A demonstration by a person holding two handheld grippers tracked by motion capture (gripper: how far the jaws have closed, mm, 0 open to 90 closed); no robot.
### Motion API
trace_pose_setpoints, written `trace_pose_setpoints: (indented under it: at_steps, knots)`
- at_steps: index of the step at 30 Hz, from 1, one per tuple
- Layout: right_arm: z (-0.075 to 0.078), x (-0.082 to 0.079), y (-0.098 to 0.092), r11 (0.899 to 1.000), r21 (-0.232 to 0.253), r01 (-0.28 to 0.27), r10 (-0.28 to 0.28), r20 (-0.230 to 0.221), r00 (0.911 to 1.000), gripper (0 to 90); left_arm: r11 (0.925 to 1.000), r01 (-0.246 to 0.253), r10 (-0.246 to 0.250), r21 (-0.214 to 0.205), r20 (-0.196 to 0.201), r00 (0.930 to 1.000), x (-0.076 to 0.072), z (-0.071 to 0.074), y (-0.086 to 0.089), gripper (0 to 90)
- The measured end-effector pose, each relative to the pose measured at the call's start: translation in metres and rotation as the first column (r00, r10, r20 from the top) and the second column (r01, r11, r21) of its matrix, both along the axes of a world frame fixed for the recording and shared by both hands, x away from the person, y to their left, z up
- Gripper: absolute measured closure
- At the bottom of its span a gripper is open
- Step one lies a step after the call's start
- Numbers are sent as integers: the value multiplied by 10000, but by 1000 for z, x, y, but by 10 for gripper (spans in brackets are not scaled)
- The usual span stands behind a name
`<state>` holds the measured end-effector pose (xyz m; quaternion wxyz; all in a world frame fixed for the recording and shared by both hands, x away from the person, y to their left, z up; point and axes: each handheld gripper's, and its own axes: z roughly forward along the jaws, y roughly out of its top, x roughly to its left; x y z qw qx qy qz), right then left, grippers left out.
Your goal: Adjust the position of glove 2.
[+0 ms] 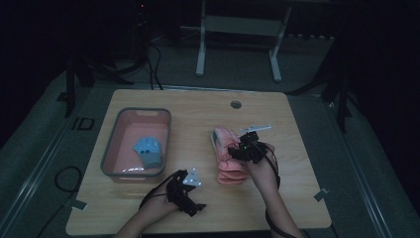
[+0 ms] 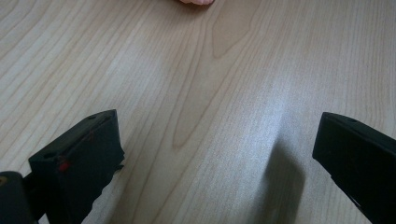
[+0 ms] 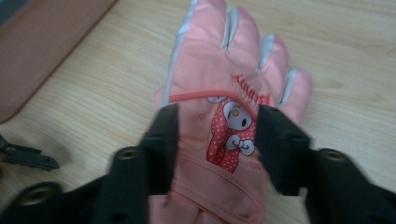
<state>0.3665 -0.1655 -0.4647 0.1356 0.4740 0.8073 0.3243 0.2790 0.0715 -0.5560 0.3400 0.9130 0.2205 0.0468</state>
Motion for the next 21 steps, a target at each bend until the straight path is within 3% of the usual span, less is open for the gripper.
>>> trace_pose_setpoints:
  at_steps: [5,9,12,15,19,21]
  knots:
    - [6,-1,-17,9983,477,-349,351,-45,9994,260,9997,-255,255,22,-76,9996,2,1,-1,16]
    - [7,-4,-33,9934,1012,-532,533,25,9986,176,9994,-332,332,23,-94,9994,0,3,-4,16]
    - [10,-7,-44,9902,1267,-595,594,45,9982,161,9989,-451,450,119,47,9990,-2,8,-7,16]
    - [11,-11,-49,9896,973,-1064,1043,263,9942,155,9990,-418,416,160,159,9990,-4,14,-11,16]
    - [13,-14,-55,9838,323,-1766,1728,961,9803,141,9994,-228,220,248,309,9993,-9,25,-18,16]
    - [14,-16,-60,9798,234,-1985,1939,1280,9726,140,9996,-204,199,217,256,9995,-10,32,-20,16]
